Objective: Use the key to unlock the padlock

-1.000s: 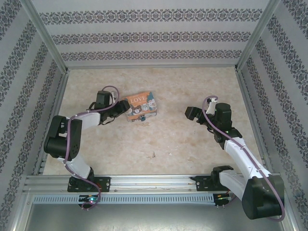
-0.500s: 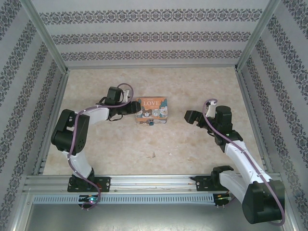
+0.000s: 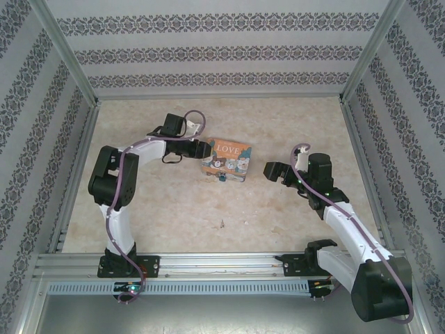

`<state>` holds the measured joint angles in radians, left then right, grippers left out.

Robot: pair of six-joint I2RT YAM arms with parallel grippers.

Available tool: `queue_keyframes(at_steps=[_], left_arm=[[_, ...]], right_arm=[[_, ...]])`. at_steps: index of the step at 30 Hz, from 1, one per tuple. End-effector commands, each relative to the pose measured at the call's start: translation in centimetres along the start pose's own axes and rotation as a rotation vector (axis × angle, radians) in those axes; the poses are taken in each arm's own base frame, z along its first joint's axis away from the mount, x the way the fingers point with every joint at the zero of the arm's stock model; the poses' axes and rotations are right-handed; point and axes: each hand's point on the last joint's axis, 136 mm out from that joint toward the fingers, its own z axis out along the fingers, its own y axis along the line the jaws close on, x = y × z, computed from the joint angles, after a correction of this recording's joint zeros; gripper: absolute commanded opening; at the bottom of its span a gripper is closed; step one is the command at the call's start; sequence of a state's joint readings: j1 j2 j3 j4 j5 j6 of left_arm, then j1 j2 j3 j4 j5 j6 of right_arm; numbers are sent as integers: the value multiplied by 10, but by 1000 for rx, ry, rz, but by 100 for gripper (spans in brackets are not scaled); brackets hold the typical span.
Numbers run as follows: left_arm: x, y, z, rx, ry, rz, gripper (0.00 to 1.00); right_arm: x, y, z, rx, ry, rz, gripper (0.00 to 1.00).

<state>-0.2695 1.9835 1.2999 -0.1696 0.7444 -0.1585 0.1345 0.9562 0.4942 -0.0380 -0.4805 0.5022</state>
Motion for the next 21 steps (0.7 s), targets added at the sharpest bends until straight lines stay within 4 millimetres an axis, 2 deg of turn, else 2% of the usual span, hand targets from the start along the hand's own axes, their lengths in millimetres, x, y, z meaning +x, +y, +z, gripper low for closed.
queue_keyframes(at_steps=[1, 5, 11, 17, 21], left_arm=[[30, 12, 18, -29, 122, -16, 48], [14, 8, 15, -31, 90, -4, 54], [-22, -9, -15, -88, -17, 40, 67], [-52, -25, -73, -200, -194, 58, 74], [-52, -36, -119, -281, -343, 50, 78]], right_arm=[[3, 4, 1, -7, 14, 12, 99], [4, 5, 0, -3, 21, 11, 98], [3, 14, -5, -4, 18, -1, 98], [18, 29, -11, -4, 92, -9, 89], [42, 41, -12, 4, 192, -24, 82]])
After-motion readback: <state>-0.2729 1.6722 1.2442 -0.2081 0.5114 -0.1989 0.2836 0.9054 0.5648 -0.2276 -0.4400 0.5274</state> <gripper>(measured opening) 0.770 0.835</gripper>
